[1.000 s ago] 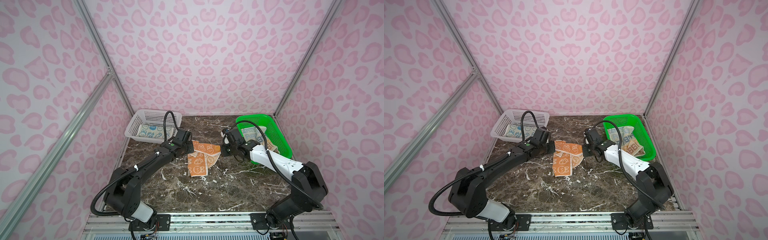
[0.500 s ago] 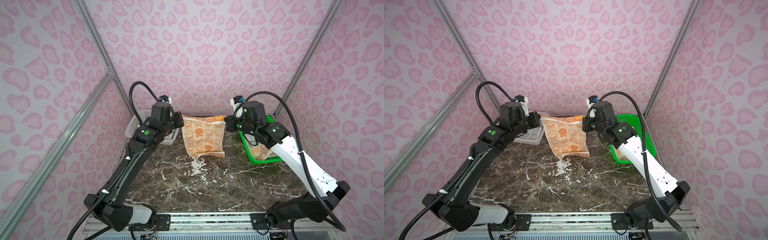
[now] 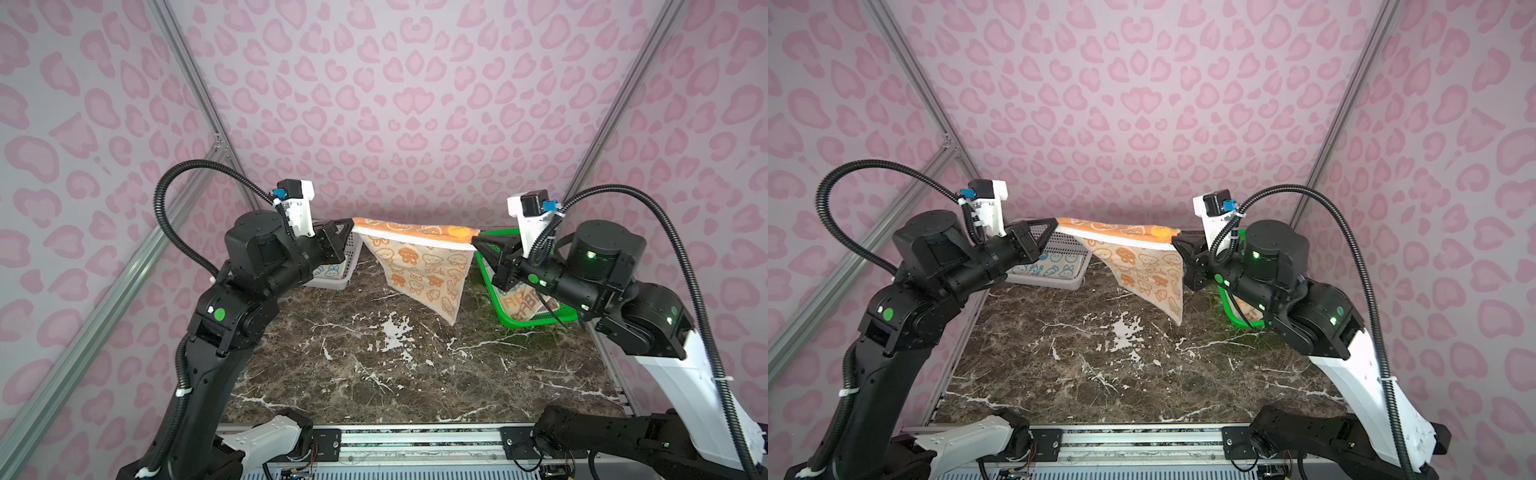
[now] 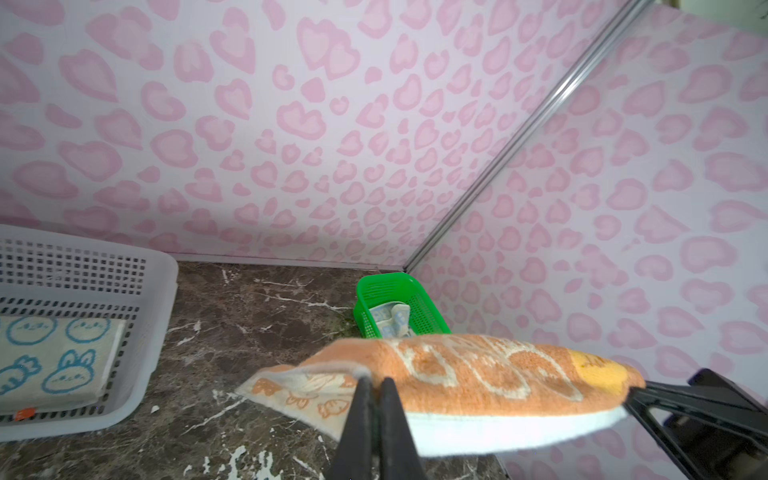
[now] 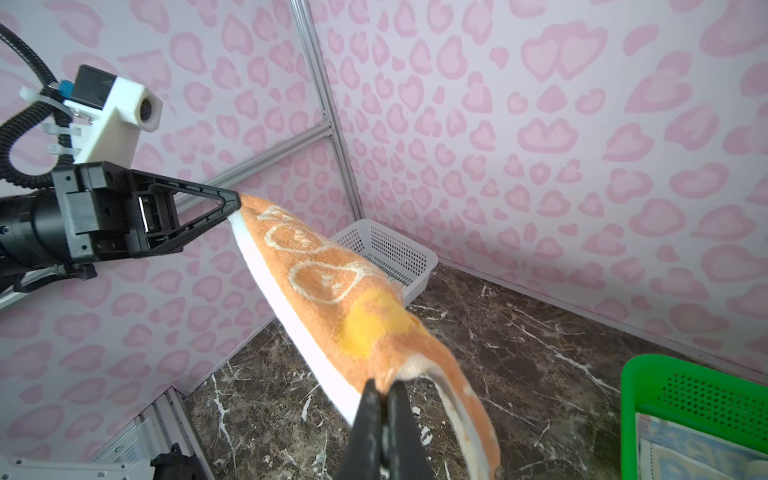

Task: Fold and stack the towels
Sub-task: 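Lift the orange towel with both grippers and shake it out, then lay the orange towel flat on the table with both grippers, drawing toward the robot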

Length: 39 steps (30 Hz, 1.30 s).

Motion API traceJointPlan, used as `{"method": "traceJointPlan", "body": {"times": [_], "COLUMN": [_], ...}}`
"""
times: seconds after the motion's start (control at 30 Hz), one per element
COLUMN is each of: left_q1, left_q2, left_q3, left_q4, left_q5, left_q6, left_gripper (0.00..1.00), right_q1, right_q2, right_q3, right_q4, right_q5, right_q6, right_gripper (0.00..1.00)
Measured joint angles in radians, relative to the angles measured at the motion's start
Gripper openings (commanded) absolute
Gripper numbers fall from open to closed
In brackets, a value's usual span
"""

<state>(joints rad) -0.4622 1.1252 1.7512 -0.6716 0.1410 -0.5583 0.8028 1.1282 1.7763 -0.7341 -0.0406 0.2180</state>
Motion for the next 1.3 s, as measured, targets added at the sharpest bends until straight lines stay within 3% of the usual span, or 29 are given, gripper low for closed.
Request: {"method": "traceJointPlan", "body": {"times": [0.17, 0.3, 0.5, 0.7, 0.83, 1.07, 1.17, 1.3], "left_q1": [-0.008, 0.005, 0.066, 0.134, 0.161, 0.177, 0.177, 0.17], "left_q2": [-0.035, 0.019, 0.182, 0.35, 0.487, 0.725, 0.74, 0.696], "left_q3": [0.063, 0.148, 0.078, -0.107, -0.153, -0.076, -0.101, -0.261], "left_q4": [-0.045, -0.087, -0.104, -0.035, 0.028, 0.09, 0.115, 0.175], "left_q5": [0.062, 0.075, 0.067, 0.083, 0.106, 0.116, 0.122, 0.135], "left_q6": [-0.056, -0.07, -0.058, -0.032, -0.026, 0.005, 0.006, 0.006], "left_gripper": [0.02, 0.02, 0.03, 0.03, 0.03, 0.03, 0.03, 0.03], "right_q1": [0.009, -0.018, -0.304, -0.446, -0.485, -0.528, -0.526, -0.516], "right_q2": [-0.066, -0.033, 0.136, 0.362, 0.494, 0.723, 0.741, 0.709], "right_q3": [-0.002, 0.047, -0.004, -0.159, -0.203, -0.135, -0.191, -0.331], "right_q4": [0.002, -0.023, -0.039, 0.001, 0.064, 0.106, 0.131, 0.172], "right_q5": [-0.081, -0.086, -0.211, -0.351, -0.393, -0.432, -0.436, -0.435], "right_q6": [0.0, 0.009, 0.072, 0.132, 0.158, 0.17, 0.171, 0.179], "right_gripper": [0.0, 0.0, 0.0, 0.0, 0.0, 0.0, 0.0, 0.0]}}
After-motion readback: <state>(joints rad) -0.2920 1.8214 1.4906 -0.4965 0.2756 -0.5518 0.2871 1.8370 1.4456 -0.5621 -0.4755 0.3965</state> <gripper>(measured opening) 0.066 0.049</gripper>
